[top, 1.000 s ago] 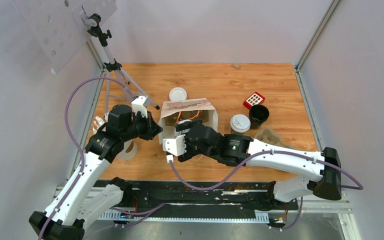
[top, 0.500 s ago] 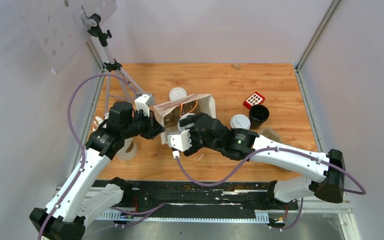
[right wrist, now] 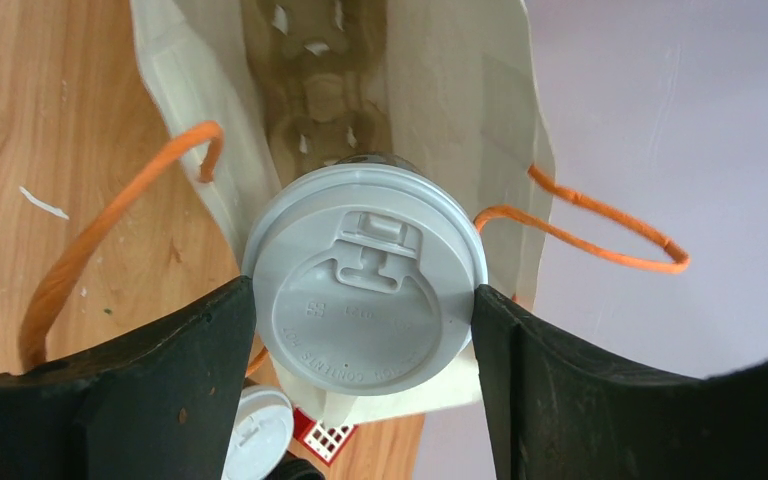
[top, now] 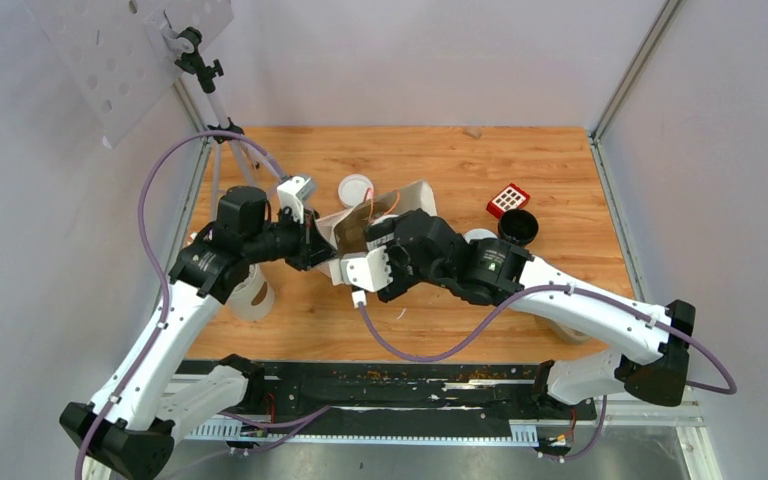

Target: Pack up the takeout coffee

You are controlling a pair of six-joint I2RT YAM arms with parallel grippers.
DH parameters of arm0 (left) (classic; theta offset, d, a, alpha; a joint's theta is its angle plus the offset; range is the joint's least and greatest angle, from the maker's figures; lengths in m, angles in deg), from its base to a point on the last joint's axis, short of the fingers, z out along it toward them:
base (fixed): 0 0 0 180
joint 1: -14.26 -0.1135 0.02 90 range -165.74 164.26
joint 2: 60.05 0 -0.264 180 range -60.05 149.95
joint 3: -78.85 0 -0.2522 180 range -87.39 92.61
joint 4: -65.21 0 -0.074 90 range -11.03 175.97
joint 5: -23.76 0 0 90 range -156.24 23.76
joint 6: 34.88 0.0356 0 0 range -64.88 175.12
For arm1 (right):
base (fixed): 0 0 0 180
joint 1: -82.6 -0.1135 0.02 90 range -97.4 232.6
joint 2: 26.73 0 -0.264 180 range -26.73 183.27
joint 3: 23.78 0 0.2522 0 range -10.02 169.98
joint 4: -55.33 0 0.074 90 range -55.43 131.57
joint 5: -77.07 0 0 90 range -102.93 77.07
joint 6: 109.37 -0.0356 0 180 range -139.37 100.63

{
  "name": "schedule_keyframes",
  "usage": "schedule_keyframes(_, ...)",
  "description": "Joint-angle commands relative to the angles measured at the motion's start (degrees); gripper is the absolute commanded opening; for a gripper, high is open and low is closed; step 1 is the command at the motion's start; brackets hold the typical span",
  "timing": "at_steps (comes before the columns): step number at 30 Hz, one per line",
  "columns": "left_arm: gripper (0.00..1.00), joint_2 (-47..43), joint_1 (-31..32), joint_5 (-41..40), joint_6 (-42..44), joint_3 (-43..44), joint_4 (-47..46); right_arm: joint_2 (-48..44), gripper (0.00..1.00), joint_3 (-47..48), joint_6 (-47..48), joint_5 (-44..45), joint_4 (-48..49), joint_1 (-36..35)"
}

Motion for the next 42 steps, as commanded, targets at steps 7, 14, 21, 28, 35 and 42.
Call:
schedule_keyframes(7, 0.00, 9.4, 0.2, 5.3, -0.8, 10.4, 5.8, 3.1, 0.70, 9.2, 0.9, -7.4, -2.1, 6.9)
schedule_keyframes(14, 0.00, 10.2, 1.2, 1.5, -5.4, 11.1, 6.2, 5.9, 0.67, 13.1, -4.1, -8.4, -10.5, 6.7)
schedule_keyframes(21, 0.06, 8.1, 1.2, -8.6, -7.4, 10.9, 5.1, 0.6, 0.67, 8.5, -9.0, -9.0, -15.3, 3.1)
schedule_keyframes(28, 0.08, 10.1, 1.2, -7.2, -7.7, 11.1, 3.2, 1.7, 0.66, 9.1, -12.1, -9.1, -12.9, -0.6)
schedule_keyframes(35, 0.12, 10.9, 1.2, -7.2, -4.9, 11.3, 4.2, 4.5, 0.65, 11.5, -10.1, -6.3, -11.9, 0.8)
schedule_keyframes(42, 0.06, 12.0, 1.2, -5.5, -0.7, 12.3, 4.2, 3.6, 0.66, 5.3, -5.7, -1.2, -7.5, 2.8)
